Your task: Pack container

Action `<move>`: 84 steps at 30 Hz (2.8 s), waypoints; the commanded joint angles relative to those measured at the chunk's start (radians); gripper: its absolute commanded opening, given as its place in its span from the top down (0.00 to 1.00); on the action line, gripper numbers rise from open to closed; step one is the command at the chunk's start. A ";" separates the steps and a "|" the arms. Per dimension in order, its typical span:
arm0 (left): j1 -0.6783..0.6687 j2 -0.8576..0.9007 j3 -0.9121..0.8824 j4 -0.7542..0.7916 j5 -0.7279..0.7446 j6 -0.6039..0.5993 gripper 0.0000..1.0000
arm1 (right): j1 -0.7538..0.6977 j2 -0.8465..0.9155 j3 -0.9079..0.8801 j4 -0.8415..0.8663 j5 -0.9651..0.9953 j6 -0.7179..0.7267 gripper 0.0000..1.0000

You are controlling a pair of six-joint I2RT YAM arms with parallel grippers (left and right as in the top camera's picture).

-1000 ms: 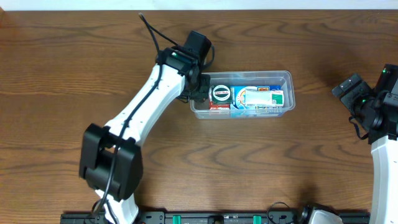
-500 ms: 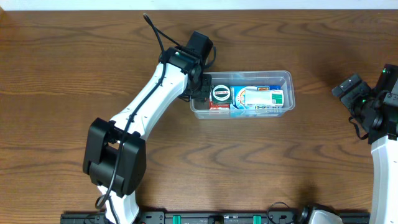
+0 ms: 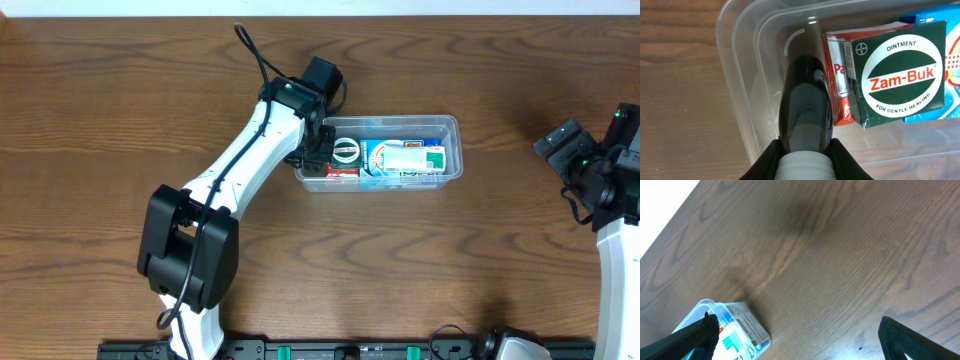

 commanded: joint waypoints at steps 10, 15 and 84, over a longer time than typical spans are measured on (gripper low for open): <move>0.003 0.006 0.011 -0.058 -0.043 0.000 0.76 | -0.002 0.002 0.001 -0.002 0.004 -0.013 0.01; 0.003 0.006 0.011 -0.052 -0.043 0.000 0.76 | -0.002 0.002 0.001 -0.002 0.004 -0.013 0.01; 0.115 -1.027 -0.113 -0.431 -0.359 -0.209 0.02 | -0.002 0.002 0.001 -0.002 0.004 -0.013 0.01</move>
